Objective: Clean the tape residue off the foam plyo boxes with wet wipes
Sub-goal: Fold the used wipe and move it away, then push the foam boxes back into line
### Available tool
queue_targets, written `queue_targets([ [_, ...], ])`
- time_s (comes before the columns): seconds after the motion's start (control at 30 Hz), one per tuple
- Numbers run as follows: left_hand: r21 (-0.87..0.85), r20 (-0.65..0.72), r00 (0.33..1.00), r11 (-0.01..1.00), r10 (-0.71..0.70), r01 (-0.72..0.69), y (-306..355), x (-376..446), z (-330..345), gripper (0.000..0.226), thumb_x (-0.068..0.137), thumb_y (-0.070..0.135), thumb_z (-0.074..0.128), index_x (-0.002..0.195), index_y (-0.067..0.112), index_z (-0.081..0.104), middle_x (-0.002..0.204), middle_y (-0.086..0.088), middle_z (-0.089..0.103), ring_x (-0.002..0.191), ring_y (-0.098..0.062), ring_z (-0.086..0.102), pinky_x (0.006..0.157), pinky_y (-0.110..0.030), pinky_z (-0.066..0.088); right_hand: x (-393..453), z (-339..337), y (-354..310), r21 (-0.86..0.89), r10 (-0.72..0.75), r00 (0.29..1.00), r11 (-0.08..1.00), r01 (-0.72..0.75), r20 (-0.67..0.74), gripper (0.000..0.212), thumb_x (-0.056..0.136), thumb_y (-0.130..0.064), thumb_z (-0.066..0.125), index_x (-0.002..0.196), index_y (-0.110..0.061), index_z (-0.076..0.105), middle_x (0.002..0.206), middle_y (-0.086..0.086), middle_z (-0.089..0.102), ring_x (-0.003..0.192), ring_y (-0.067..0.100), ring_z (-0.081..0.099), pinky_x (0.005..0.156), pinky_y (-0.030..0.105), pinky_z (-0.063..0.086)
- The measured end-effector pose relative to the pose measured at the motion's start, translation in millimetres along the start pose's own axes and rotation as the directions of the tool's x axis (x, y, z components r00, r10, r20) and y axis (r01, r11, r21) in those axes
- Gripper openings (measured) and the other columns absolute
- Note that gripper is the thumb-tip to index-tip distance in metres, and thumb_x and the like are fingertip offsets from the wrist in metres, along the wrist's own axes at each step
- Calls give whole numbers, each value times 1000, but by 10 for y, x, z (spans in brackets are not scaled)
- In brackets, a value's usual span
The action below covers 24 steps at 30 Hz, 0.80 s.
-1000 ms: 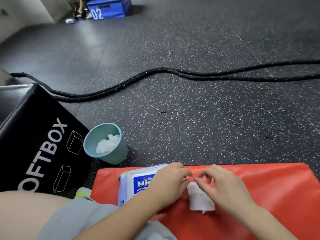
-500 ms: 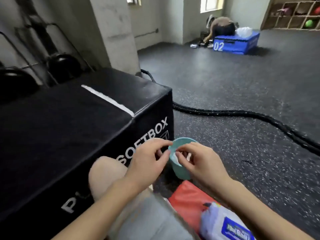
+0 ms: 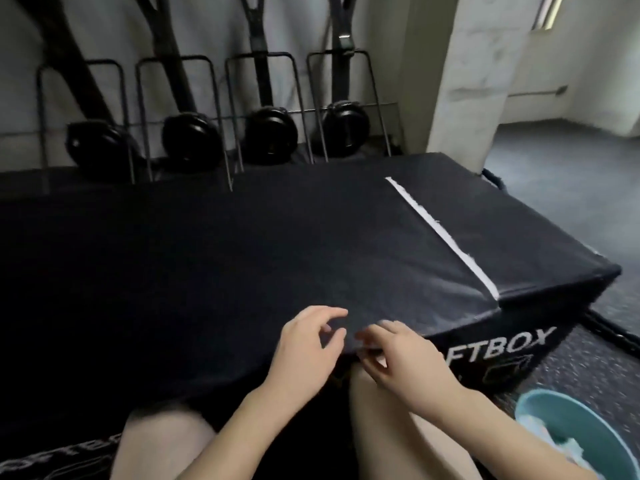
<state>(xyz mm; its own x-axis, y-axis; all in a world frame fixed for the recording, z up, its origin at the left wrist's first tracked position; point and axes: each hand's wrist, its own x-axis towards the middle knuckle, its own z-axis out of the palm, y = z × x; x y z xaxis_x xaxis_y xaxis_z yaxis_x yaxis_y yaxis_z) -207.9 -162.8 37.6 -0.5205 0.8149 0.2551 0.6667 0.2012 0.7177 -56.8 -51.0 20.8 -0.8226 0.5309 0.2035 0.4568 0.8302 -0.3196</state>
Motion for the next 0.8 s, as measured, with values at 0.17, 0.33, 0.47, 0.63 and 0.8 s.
queue_targets([
  [0.17, 178, 74, 996, 984, -39, 26, -403, 157, -131, 39, 85, 37, 67, 124, 40, 62, 123, 26, 55, 120, 3, 44, 105, -25, 36, 468, 378, -17, 3, -222, 974, 975, 222, 36, 56, 82, -60, 63, 130, -30, 58, 127, -9, 58, 121, 19, 54, 95, 35, 51],
  [0.33, 479, 191, 975, 878, -115, 10, -521, 117, -157, 65, 86, 61, 49, 147, 44, 33, 154, 21, 26, 141, -4, 14, 116, -34, 7, 644, 605, 145, -239, -245, 940, 923, 301, 238, 109, 61, -98, 41, 144, -28, 52, 147, 1, 55, 133, 29, 55, 109, 49, 38],
  [0.47, 487, 264, 959, 872, -106, -38, -513, 75, -154, 78, 82, 62, 51, 151, 45, 19, 162, 13, 11, 146, -10, 0, 118, -42, 0, 638, 598, 187, -258, -290, 930, 903, 344, 225, 104, 51, -79, 71, 140, -29, 54, 142, 0, 60, 125, 28, 62, 104, 43, 31],
  [0.63, 626, 233, 963, 779, -137, -41, -416, 25, -65, 94, 90, 46, 60, 157, 35, -4, 166, 1, -4, 151, -22, -7, 117, -51, -9, 625, 451, 111, -244, -379, 914, 882, 404, 145, 85, 39, -65, 82, 117, -32, 75, 118, -5, 74, 105, 17, 73, 91, 40, 58],
  [0.8, 654, 197, 975, 755, -106, -50, -278, 67, -170, 83, 94, 36, 58, 157, 36, 4, 166, 4, 5, 152, -20, -1, 121, -47, -5, 530, 406, 106, -182, -428, 904, 890, 418, -21, 67, 45, -51, 90, 108, -34, 78, 113, -11, 75, 101, 9, 72, 81, 29, 60],
])
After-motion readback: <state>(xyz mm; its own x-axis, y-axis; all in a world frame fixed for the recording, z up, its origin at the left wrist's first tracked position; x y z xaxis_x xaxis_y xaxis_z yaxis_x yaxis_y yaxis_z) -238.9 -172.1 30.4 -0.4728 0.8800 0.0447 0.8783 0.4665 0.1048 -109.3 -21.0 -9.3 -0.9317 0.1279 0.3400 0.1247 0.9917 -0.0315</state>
